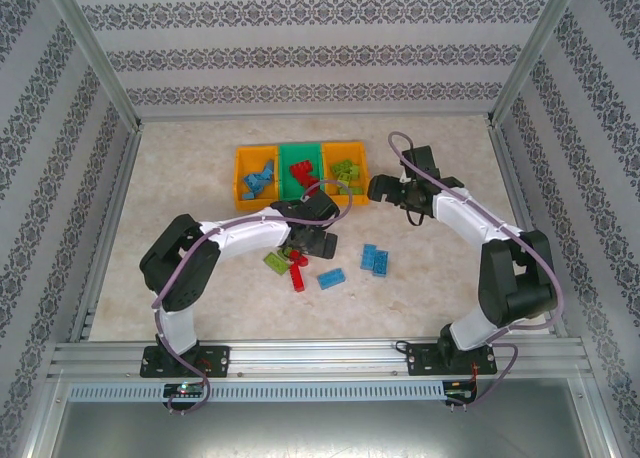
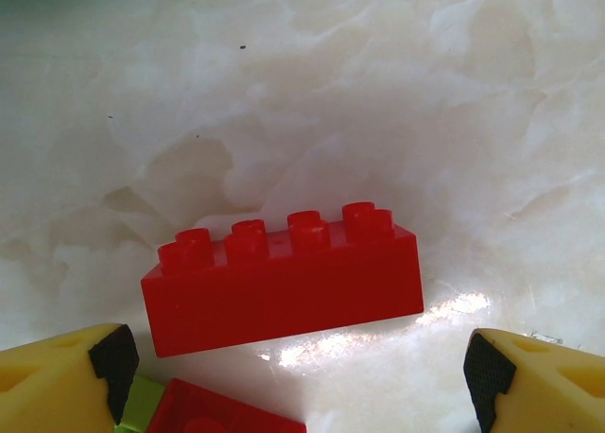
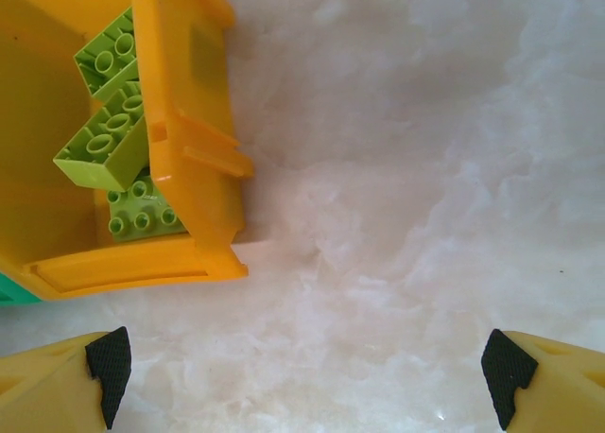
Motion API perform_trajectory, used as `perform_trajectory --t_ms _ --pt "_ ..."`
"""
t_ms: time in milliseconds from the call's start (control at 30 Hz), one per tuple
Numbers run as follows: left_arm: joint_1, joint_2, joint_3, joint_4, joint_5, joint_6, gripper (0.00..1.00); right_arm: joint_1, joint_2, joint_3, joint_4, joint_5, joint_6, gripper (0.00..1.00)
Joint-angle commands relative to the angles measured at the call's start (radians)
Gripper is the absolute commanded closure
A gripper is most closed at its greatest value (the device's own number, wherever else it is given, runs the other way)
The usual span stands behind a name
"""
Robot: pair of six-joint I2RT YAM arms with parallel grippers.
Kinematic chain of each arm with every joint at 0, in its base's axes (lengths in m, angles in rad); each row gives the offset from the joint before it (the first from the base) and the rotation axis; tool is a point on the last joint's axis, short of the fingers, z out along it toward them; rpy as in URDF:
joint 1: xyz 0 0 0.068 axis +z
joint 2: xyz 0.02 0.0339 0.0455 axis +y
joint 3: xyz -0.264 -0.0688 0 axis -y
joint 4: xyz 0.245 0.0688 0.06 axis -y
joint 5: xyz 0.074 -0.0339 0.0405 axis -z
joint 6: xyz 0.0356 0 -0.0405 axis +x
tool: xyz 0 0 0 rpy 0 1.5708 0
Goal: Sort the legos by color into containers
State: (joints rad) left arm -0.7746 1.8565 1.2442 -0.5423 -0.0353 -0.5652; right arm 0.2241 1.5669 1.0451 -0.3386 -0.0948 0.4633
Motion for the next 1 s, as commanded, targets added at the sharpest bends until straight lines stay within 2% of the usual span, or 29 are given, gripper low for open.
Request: perform_trajectory --t_ms 0,967 --pt "-0.017 0.016 0.034 -0.044 -0.024 -0.018 0.09 -0.011 -0.023 -0.018 0.016 -0.003 -0.019 0.02" --pt "-0.019 0.071 0.076 -0.050 -0.057 -0.026 0.13 -0.029 -0.047 -0.045 0.025 -0.010 -0.018 0.02"
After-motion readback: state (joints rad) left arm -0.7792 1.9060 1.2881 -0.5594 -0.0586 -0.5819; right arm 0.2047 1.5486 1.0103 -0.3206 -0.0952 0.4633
